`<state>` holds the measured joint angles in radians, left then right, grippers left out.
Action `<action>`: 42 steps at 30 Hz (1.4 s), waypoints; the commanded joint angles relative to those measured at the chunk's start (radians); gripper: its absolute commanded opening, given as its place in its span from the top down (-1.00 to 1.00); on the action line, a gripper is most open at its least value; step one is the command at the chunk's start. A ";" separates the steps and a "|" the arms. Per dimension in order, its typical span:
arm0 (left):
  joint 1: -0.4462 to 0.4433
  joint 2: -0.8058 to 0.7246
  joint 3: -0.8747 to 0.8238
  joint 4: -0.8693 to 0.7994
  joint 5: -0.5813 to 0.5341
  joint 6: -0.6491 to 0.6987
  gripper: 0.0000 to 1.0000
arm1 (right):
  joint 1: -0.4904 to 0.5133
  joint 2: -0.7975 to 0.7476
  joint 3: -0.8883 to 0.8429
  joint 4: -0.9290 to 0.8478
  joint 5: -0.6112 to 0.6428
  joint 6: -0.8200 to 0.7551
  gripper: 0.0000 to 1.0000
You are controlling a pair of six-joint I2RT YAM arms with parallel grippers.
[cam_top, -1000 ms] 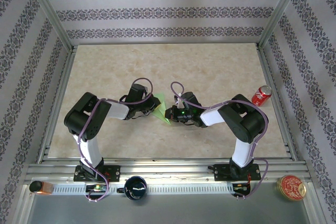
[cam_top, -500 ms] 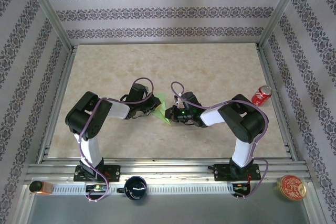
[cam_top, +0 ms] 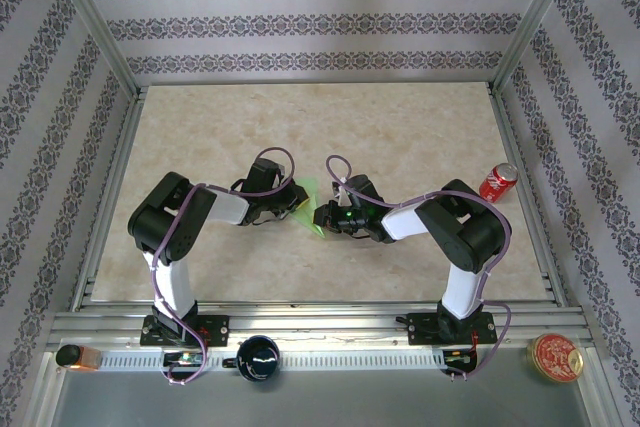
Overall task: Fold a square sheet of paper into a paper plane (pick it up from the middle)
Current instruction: Fourth fold the wing at the center of the table.
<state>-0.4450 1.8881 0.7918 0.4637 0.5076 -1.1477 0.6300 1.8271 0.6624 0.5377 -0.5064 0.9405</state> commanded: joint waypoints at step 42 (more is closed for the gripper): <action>0.009 0.020 0.001 -0.015 0.033 0.028 0.91 | -0.055 0.049 0.061 -0.068 -0.139 0.109 0.72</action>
<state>-0.4431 1.8919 0.7933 0.4641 0.5243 -1.1297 0.5777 1.8626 0.7265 0.4633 -0.6373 1.0309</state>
